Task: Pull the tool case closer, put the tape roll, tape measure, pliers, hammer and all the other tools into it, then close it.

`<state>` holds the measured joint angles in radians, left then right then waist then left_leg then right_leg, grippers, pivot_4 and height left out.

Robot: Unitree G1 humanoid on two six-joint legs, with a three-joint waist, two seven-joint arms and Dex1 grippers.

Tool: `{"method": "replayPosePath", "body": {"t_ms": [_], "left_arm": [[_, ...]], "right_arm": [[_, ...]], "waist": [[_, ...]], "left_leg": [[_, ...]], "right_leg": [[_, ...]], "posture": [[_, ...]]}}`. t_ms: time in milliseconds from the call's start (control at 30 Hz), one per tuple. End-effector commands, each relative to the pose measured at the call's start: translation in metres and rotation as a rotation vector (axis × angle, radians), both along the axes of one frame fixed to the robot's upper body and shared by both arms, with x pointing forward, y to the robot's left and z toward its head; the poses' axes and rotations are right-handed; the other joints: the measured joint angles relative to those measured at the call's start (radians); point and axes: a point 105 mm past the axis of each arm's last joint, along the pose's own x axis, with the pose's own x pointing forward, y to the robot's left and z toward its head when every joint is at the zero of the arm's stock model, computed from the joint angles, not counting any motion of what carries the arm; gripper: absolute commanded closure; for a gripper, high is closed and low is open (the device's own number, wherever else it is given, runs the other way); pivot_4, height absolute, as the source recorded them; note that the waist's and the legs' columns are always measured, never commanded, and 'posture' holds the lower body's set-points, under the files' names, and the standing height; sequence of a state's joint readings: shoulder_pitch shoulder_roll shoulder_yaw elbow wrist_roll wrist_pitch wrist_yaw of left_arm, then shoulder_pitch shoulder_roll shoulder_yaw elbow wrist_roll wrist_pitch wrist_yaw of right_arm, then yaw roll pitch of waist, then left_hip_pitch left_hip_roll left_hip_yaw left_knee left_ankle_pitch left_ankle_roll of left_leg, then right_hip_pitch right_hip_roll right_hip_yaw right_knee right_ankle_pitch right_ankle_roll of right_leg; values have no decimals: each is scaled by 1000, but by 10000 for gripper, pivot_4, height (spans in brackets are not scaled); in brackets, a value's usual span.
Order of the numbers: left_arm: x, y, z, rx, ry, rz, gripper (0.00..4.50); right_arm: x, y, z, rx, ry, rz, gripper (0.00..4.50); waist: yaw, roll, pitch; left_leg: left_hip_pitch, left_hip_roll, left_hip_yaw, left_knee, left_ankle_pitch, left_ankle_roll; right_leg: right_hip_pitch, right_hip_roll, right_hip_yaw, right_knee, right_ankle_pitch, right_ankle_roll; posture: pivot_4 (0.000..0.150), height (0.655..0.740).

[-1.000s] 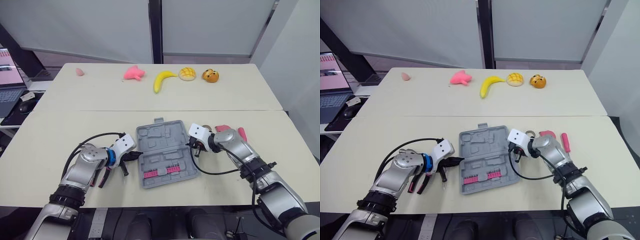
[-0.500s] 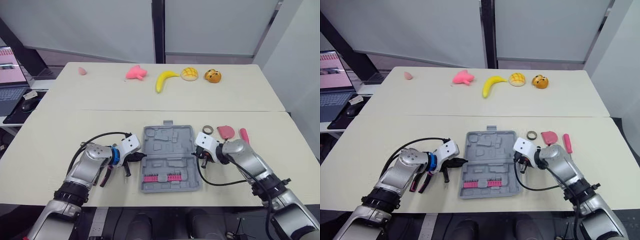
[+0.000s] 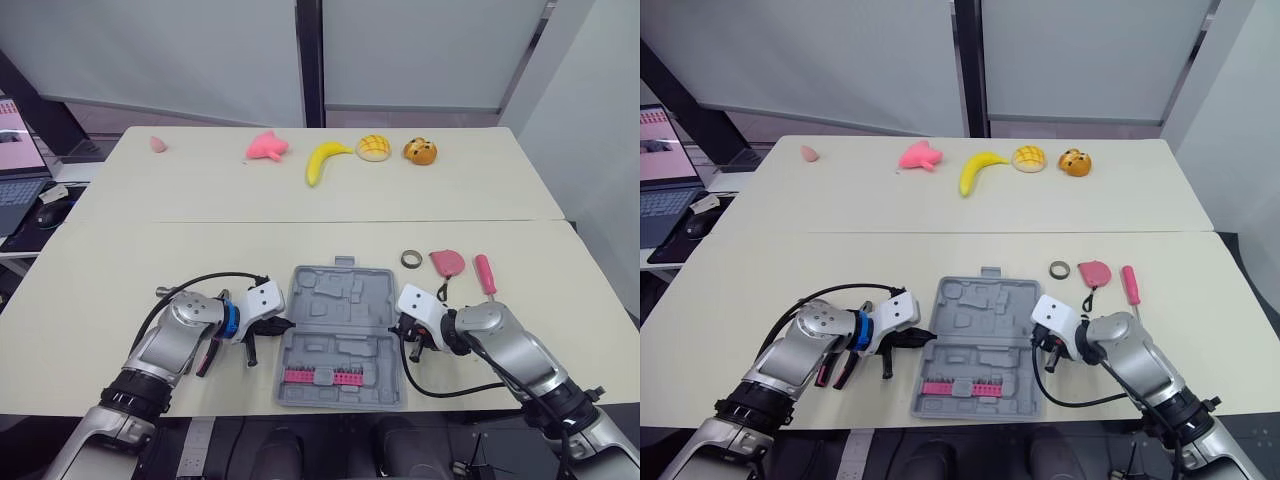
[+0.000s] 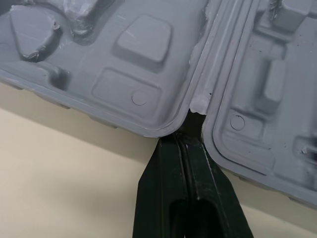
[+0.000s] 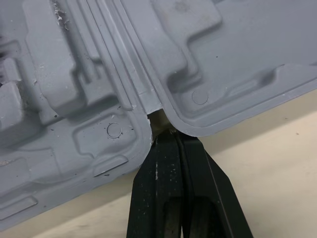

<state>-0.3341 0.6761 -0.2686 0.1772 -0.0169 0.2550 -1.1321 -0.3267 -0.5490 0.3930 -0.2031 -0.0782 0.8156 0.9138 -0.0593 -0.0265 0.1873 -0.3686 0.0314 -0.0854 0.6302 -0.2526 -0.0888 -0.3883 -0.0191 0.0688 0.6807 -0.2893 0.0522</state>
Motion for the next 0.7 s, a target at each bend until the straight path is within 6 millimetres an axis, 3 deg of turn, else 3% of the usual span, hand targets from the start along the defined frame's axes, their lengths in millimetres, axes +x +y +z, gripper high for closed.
{"method": "replayPosePath", "body": {"t_ms": [33, 700], "left_arm": [[-12, -4, -3, 1, 29, -41, 45000], [-37, 4, -11, 30, 92, -69, 45000]], "right_arm": [[-12, 14, 1, 34, 20, 66, 44754], [-36, 18, -10, 15, 88, 137, 44754]], "waist": [[0, 0, 0], [1, 0, 0]], "left_leg": [[0, 0, 0, 0, 0, 0], [1, 0, 0, 0, 0, 0]], "right_leg": [[0, 0, 0, 0, 0, 0], [0, 0, 0, 0, -3, 4]], "posture": [[1500, 7255], [1500, 7255]]}}
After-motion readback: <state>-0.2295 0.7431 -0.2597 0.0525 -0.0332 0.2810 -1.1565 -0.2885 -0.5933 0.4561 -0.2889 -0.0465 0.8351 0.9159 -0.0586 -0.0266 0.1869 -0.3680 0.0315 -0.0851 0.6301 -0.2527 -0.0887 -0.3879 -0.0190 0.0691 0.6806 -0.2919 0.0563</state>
